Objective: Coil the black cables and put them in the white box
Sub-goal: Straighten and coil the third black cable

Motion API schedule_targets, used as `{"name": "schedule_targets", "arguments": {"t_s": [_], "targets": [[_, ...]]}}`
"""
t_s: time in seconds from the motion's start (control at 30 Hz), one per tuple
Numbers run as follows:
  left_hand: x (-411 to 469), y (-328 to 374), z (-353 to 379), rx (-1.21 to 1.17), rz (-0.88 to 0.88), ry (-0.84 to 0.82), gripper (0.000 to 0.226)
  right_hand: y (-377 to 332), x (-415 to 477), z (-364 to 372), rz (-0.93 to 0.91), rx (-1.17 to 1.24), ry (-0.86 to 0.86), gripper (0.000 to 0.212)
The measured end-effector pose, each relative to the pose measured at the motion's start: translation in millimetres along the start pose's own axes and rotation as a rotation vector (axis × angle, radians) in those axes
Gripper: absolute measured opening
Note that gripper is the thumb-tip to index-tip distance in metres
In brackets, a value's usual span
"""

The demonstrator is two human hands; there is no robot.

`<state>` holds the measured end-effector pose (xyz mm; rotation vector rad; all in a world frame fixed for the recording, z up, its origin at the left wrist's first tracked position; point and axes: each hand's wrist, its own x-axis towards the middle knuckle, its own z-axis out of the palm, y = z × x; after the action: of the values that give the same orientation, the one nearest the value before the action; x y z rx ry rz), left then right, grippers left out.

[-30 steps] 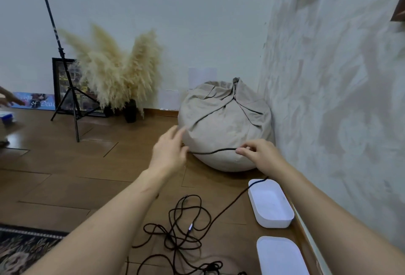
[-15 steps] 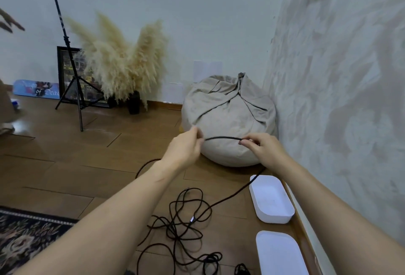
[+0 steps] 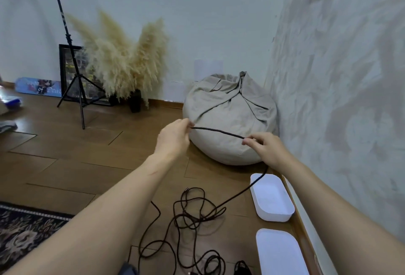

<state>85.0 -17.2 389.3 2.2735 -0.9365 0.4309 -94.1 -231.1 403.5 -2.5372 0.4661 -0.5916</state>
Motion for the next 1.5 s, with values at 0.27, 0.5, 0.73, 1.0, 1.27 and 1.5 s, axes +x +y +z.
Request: {"name": "schedule_targets", "arguments": {"t_s": [0.27, 0.5, 0.73, 1.0, 1.27, 1.5], "targets": [[2, 27, 0, 0.002, 0.154, 0.012, 0.010, -31, 11, 2, -0.124, -0.029, 0.019, 0.017], [-1, -4, -7, -0.066, -0.062, -0.039, 0.020, 7, -4, -4, -0.015, -0.010, 0.036, 0.022], [-7, 44, 2, -0.100, 0.283, -0.151, 0.015, -28, 14, 14, -0.147, -0.005, 0.037, 0.018], [1, -10, -10, 0.054, -0.053, 0.025, 0.019, 16, -3, 16, 0.014, -0.029, -0.072, 0.020], [-13, 46, 11, 0.011, 0.320, -0.195, 0.021, -12, 3, 20, -0.098, -0.088, -0.110, 0.022], [-9, 2, 13, 0.078, 0.003, -0.163, 0.016, 19, -9, 6, 0.034, -0.007, -0.058, 0.018]]}}
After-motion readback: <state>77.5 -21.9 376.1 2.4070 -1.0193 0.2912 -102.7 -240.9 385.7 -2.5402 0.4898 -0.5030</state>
